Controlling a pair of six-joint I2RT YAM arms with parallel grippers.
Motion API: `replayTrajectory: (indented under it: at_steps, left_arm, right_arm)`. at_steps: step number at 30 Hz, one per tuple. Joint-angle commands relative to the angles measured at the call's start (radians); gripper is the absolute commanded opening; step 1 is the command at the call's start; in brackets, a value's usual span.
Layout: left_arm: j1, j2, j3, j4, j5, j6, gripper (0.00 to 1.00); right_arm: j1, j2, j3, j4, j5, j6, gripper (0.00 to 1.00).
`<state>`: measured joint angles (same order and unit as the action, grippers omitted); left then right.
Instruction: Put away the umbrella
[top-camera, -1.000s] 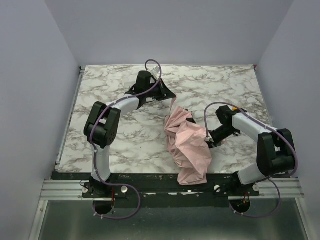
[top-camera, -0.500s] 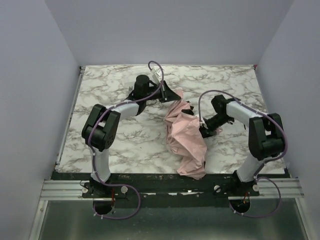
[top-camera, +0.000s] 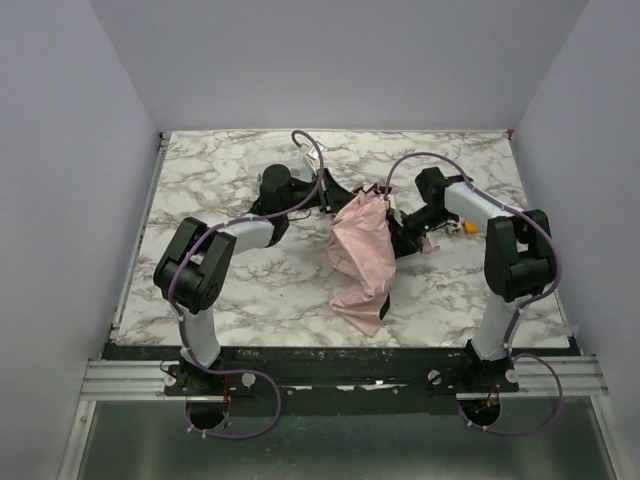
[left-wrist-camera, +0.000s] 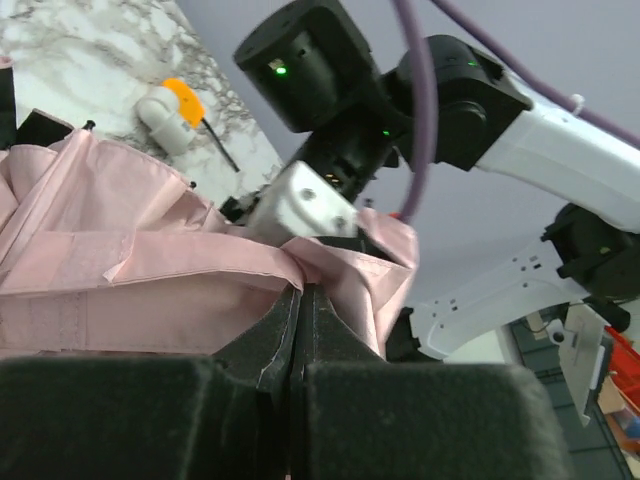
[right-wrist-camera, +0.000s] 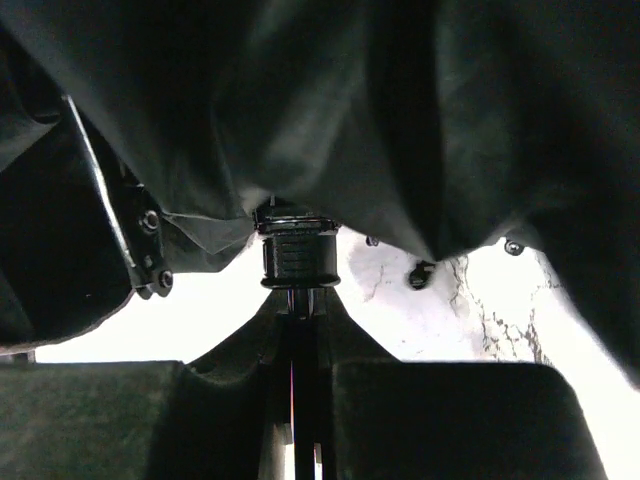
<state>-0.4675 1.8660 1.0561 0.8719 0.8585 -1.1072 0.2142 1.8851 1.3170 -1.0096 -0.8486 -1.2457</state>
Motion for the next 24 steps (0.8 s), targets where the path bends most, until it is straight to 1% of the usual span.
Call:
replayTrajectory:
  at_steps: [1, 5, 7, 9, 12, 14, 17, 19, 21, 24]
  left_arm:
    - [-0.026, -0.108, -0.018, 0.134, 0.056, -0.080, 0.00]
    - [-0.028, -0.209, -0.144, 0.143, 0.055, -0.060, 0.00]
    - [-0.029, -0.251, -0.183, 0.106, 0.048, -0.020, 0.00]
    - [-0.028, -0.273, -0.186, 0.035, 0.032, 0.033, 0.00]
    - [-0.017, -0.255, -0.103, -0.153, -0.021, 0.117, 0.00]
    - [-0.011, -0.220, -0.031, -0.226, -0.044, 0.139, 0.00]
    - [-0.008, -0.174, 0.076, -0.354, -0.075, 0.176, 0.00]
    - [-0.006, -0.140, 0.138, -0.458, -0.128, 0.219, 0.00]
    - [-0.001, -0.100, 0.194, -0.521, -0.148, 0.255, 0.00]
    - [0.000, -0.072, 0.214, -0.504, -0.121, 0.236, 0.00]
  right_arm:
    - [0.001, -0.003, -0.006, 0.117, 0.078, 0.272, 0.01]
    - [-0.003, 0.056, 0.046, 0.097, 0.075, 0.304, 0.00]
    - [-0.003, 0.089, 0.074, 0.070, 0.067, 0.294, 0.01]
    - [-0.002, 0.112, 0.099, 0.012, 0.046, 0.231, 0.01]
    - [0.017, 0.111, 0.092, -0.055, 0.065, 0.128, 0.00]
    - [0.033, 0.107, 0.084, -0.085, 0.083, 0.113, 0.01]
    - [0.033, 0.108, 0.081, -0.192, 0.063, 0.030, 0.01]
    - [0.037, 0.073, 0.033, -0.242, 0.041, -0.071, 0.01]
    - [0.040, 0.034, -0.017, -0.214, 0.031, -0.055, 0.01]
    - [0.039, 0.039, -0.021, -0.166, 0.040, 0.043, 0.00]
